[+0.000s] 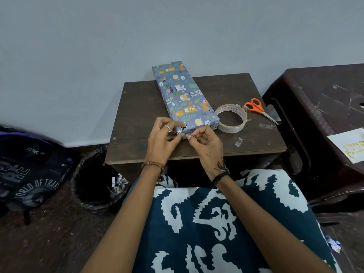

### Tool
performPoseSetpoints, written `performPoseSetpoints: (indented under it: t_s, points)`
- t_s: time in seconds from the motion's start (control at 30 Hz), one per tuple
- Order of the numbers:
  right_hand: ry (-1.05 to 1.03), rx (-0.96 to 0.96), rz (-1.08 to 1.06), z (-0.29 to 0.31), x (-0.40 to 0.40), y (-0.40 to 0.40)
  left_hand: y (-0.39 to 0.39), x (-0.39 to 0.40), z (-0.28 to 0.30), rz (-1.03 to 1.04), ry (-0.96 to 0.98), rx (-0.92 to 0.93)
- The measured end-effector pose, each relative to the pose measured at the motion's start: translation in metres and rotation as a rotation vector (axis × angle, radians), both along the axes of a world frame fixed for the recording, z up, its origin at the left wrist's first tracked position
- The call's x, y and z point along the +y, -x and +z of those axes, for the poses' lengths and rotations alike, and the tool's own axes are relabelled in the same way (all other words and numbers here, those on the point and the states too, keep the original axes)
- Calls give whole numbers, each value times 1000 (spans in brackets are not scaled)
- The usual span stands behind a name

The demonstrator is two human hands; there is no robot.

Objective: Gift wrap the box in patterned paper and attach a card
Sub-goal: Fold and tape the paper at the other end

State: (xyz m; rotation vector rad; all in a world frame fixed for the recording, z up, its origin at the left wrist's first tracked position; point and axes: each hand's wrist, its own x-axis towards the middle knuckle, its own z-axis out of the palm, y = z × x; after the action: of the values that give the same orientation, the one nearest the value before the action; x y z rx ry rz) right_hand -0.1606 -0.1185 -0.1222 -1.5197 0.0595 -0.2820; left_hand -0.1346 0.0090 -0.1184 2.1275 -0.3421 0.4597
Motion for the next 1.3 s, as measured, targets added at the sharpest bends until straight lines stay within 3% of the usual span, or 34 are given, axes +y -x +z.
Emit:
performPoseSetpoints:
  t_s: [0.37, 1.3]
  points:
    - [254, 1, 115, -4, -2, -3, -2, 5, 2, -57, 19, 23]
    - [183, 3, -83, -12, 14, -6, 3, 6, 4, -144, 69, 169]
